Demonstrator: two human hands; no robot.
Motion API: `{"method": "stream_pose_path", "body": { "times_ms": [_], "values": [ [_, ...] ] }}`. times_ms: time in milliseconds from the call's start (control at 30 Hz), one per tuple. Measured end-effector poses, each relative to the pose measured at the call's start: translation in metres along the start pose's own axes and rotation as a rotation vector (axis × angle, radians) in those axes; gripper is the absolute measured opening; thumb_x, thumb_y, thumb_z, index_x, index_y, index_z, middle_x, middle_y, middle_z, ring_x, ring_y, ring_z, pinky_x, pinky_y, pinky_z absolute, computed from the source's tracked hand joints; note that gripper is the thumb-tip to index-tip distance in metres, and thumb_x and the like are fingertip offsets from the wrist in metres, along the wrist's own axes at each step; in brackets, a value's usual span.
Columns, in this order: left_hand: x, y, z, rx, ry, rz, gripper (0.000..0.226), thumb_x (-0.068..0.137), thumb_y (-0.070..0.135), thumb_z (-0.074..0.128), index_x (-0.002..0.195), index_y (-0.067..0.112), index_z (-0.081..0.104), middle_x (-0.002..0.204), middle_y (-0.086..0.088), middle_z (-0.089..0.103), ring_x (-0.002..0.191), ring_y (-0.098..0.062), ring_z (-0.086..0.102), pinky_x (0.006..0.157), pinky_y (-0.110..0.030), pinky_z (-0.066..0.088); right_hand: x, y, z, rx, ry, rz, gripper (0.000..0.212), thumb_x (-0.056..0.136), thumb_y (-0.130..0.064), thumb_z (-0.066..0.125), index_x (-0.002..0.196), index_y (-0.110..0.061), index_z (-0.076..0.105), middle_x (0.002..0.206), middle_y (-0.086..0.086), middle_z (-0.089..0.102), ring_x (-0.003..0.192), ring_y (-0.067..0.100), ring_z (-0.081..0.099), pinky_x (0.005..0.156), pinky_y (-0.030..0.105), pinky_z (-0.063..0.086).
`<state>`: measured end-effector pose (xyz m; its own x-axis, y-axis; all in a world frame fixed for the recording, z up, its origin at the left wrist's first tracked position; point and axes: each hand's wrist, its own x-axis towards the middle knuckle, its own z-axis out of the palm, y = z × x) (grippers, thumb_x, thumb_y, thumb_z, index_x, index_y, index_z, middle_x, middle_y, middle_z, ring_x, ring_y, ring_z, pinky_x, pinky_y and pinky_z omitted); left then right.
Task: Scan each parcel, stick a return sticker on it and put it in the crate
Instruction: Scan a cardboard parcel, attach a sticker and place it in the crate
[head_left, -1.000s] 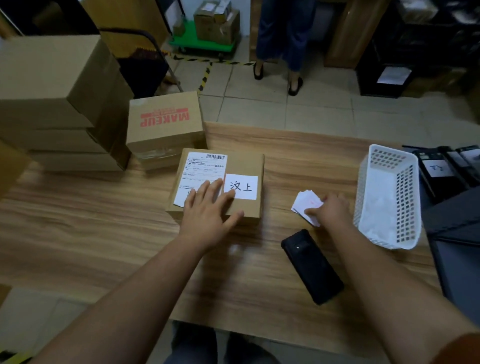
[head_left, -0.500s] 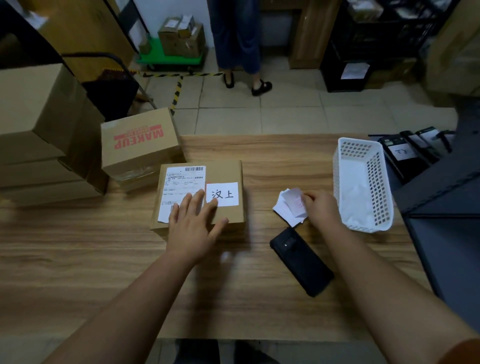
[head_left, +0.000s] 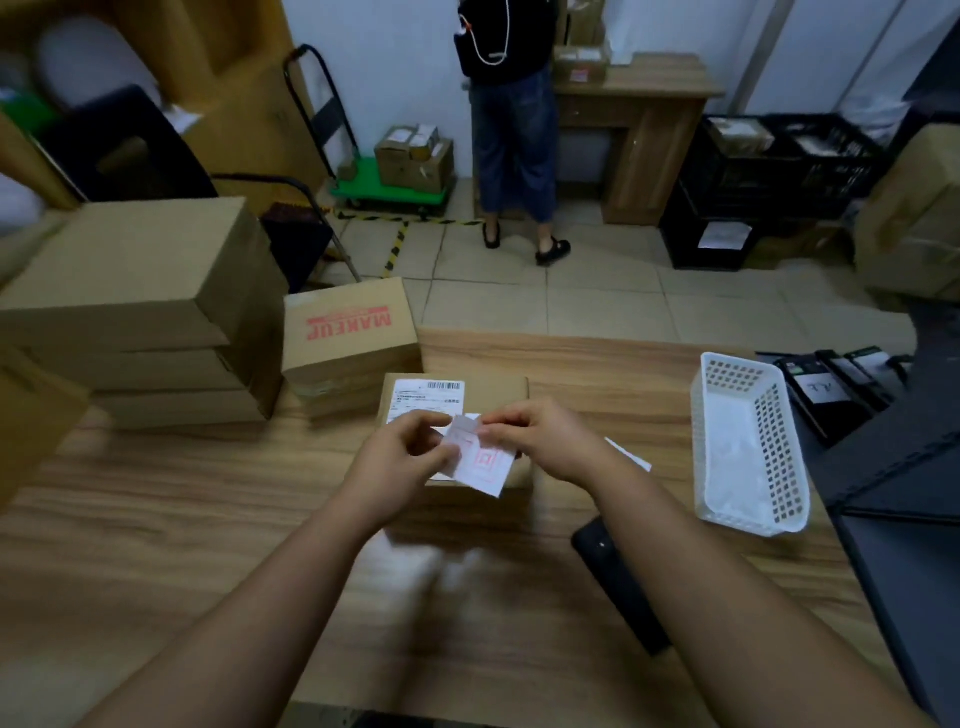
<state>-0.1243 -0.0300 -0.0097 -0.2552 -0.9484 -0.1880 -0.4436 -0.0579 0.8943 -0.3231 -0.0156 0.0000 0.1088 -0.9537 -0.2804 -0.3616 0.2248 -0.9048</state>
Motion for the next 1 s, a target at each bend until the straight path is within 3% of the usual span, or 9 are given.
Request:
{"method": "stream_pose_path", "body": {
  "times_ms": [100, 200, 300, 400, 567, 633, 700, 900, 1000],
  "values": [
    [-0.004, -0.005, -0.012, -0.199, 0.157, -0.094, 0.007, 0.084, 0.004, 0.071, 0.088, 0.009, 0.069, 0.076, -0.004, 0.069, 0.069, -0.014, 0.063, 0.065, -0.032, 0.052, 0.001, -0.010, 0.017, 0.084, 0.032, -0.013, 0.022, 0.091, -0.022, 0.067, 0.113, -0.023, 0.071, 0.082, -0.012, 0.069, 0.068, 0.004, 0.056, 0.063, 0.012, 0.045],
    [-0.006, -0.003, -0.023, -0.325, 0.254, -0.139, 0.007, 0.086, 0.009, 0.070, 0.091, 0.007, 0.066, 0.087, -0.008, 0.071, 0.079, -0.022, 0.068, 0.066, -0.030, 0.054, 0.000, -0.011, 0.027, 0.189, 0.013, 0.015, 0.016, 0.088, -0.016, 0.070, 0.103, -0.021, 0.070, 0.084, -0.007, 0.070, 0.069, 0.006, 0.058, 0.064, 0.019, 0.042],
    [-0.006, -0.001, -0.028, -0.380, 0.264, -0.151, 0.008, 0.088, 0.012, 0.070, 0.093, 0.008, 0.065, 0.095, -0.010, 0.073, 0.086, -0.020, 0.069, 0.067, -0.029, 0.055, -0.001, -0.011, 0.033, 0.302, 0.058, 0.059, 0.013, 0.087, -0.007, 0.069, 0.100, -0.008, 0.069, 0.078, -0.002, 0.069, 0.065, 0.009, 0.060, 0.062, 0.021, 0.041],
    [-0.005, 0.002, -0.026, -0.397, 0.240, -0.130, 0.015, 0.087, 0.011, 0.071, 0.101, 0.010, 0.064, 0.093, -0.010, 0.070, 0.083, -0.017, 0.067, 0.062, -0.025, 0.052, -0.004, -0.013, 0.032, 0.379, 0.101, 0.056, 0.009, 0.088, -0.006, 0.066, 0.093, -0.011, 0.072, 0.077, 0.000, 0.066, 0.063, 0.010, 0.055, 0.061, 0.022, 0.040],
    [-0.003, 0.009, -0.024, -0.426, 0.204, -0.086, 0.016, 0.089, 0.008, 0.068, 0.102, 0.015, 0.063, 0.093, -0.012, 0.071, 0.094, -0.022, 0.071, 0.069, -0.037, 0.059, -0.016, -0.013, 0.023, 0.449, 0.081, 0.062, 0.011, 0.089, -0.008, 0.067, 0.097, -0.012, 0.073, 0.082, 0.003, 0.069, 0.068, 0.011, 0.058, 0.065, 0.023, 0.042],
    [-0.001, 0.015, -0.024, -0.438, 0.201, -0.066, 0.016, 0.089, 0.007, 0.067, 0.101, 0.017, 0.063, 0.091, -0.016, 0.069, 0.093, -0.024, 0.070, 0.077, -0.046, 0.058, -0.020, -0.013, 0.019, 0.513, 0.046, 0.079, 0.017, 0.088, -0.007, 0.067, 0.102, -0.013, 0.071, 0.086, 0.001, 0.071, 0.072, 0.011, 0.060, 0.068, 0.023, 0.042],
    [0.002, 0.019, -0.023, -0.440, 0.207, -0.028, 0.020, 0.089, 0.006, 0.067, 0.103, 0.019, 0.062, 0.082, -0.010, 0.063, 0.087, -0.023, 0.068, 0.079, -0.046, 0.057, -0.024, -0.012, 0.015, 0.509, 0.042, 0.091, 0.020, 0.086, -0.006, 0.068, 0.104, -0.015, 0.070, 0.091, 0.001, 0.072, 0.074, 0.010, 0.060, 0.071, 0.025, 0.043],
    [0.011, 0.024, -0.019, -0.359, 0.179, 0.007, 0.027, 0.086, 0.008, 0.069, 0.109, 0.019, 0.060, 0.088, -0.005, 0.061, 0.091, -0.023, 0.064, 0.079, -0.042, 0.054, -0.028, -0.009, 0.014, 0.503, 0.125, 0.083, 0.005, 0.088, -0.009, 0.067, 0.093, -0.009, 0.069, 0.085, 0.001, 0.073, 0.072, 0.009, 0.061, 0.068, 0.024, 0.042],
    [0.014, 0.020, -0.018, 0.082, 0.305, 0.299, 0.035, 0.080, 0.023, 0.073, 0.113, 0.025, 0.061, 0.115, 0.005, 0.057, 0.109, -0.018, 0.054, 0.091, -0.034, 0.045, -0.026, -0.009, 0.014, 0.439, 0.189, 0.075, 0.005, 0.089, -0.011, 0.067, 0.086, -0.014, 0.066, 0.079, -0.003, 0.072, 0.069, 0.008, 0.060, 0.062, 0.020, 0.040]
  ]
}}
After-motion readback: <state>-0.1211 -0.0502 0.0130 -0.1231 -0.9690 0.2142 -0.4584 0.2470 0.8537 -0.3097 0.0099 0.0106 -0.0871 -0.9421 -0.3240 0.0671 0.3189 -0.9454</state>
